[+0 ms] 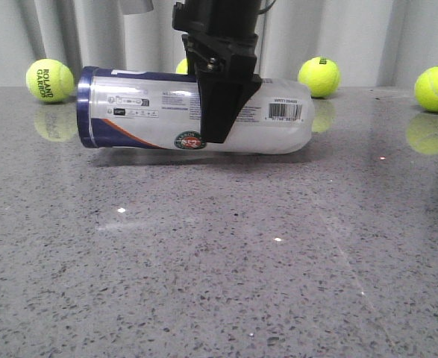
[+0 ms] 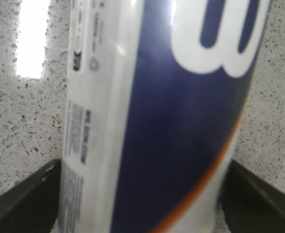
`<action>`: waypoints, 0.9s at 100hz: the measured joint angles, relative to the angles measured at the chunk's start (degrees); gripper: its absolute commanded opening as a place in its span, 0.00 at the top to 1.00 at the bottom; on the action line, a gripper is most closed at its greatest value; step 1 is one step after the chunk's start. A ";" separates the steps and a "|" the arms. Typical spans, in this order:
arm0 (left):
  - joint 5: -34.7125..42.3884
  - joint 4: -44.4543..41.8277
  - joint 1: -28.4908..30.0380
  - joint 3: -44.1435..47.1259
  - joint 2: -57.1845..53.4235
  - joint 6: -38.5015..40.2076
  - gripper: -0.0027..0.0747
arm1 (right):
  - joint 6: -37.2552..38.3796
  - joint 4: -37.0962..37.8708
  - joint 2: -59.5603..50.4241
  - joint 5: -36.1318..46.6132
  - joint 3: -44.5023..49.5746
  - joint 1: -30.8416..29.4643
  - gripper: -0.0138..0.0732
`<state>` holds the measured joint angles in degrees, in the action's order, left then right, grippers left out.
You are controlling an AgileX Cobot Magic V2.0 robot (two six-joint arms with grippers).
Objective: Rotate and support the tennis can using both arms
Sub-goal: 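Swing the can parallel to the table edge and set it down, then open the right gripper and raise it away from the can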
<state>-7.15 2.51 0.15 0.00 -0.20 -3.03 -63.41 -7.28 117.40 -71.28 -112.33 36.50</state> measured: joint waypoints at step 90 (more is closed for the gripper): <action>0.00 0.00 0.00 0.00 0.00 0.00 0.99 | 9.81 0.00 -8.93 0.00 0.02 0.00 0.09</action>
<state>-7.15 2.51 0.15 0.00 -0.20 -3.03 -53.60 -7.28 108.47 -71.28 -112.30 36.50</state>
